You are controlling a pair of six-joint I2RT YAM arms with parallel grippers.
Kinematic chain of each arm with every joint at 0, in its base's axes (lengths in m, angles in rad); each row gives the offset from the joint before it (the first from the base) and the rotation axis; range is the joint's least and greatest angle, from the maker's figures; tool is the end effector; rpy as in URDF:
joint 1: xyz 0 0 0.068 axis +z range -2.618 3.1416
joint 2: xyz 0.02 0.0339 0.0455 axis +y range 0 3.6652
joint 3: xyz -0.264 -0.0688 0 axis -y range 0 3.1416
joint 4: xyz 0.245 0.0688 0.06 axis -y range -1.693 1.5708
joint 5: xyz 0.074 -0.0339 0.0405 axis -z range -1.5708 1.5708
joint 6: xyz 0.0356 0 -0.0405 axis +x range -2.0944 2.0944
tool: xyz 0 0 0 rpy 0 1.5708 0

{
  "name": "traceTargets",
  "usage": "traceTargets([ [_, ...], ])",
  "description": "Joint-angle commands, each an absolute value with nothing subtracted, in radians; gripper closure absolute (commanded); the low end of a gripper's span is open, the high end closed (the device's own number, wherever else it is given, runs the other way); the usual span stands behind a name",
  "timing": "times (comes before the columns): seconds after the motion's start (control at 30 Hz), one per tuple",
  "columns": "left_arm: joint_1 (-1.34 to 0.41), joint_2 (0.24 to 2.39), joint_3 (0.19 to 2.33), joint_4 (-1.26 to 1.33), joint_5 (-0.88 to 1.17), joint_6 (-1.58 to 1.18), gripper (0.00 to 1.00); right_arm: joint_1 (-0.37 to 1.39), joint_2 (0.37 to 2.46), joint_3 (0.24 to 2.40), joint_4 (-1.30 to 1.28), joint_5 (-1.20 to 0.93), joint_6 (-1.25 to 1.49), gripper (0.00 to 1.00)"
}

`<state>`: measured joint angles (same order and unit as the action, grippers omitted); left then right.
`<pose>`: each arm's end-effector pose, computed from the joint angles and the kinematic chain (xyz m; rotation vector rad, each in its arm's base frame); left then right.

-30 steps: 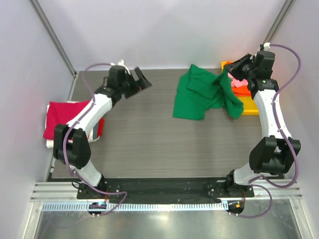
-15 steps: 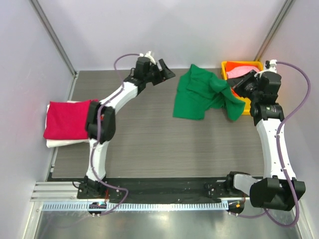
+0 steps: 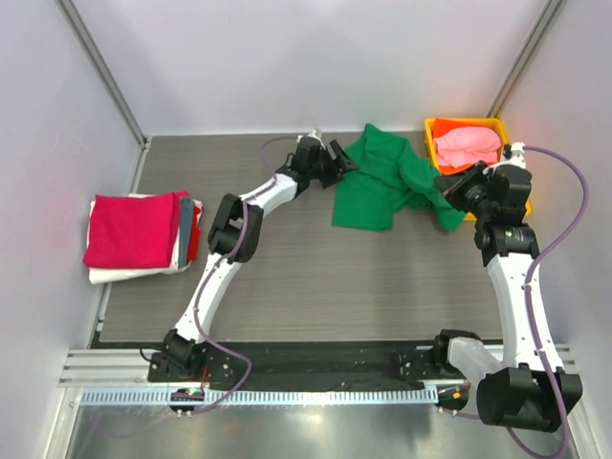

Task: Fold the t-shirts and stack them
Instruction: Flatten the tshirt out

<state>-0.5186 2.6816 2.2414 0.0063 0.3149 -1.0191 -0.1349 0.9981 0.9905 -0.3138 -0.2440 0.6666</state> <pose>0.5171 -0.3078 0.1352 -0.3317 2.2068 -1.2394 0.2245 -0.0218 0.3592 0.5923 1.8327 0.5904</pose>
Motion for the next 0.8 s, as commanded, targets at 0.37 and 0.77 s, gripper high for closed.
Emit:
traceTargets([
  [0.37,-0.560,2.300,1.763,-0.055,0.101,-0.942,0.19,-0.137,0.963,0.930,-0.273,-0.262,0.644,0.99],
  [0.77,-0.617,2.413,1.986,-0.325,0.132,-0.914,0.33,-0.137,0.963,0.923,-0.273,-0.264,0.647,0.99],
])
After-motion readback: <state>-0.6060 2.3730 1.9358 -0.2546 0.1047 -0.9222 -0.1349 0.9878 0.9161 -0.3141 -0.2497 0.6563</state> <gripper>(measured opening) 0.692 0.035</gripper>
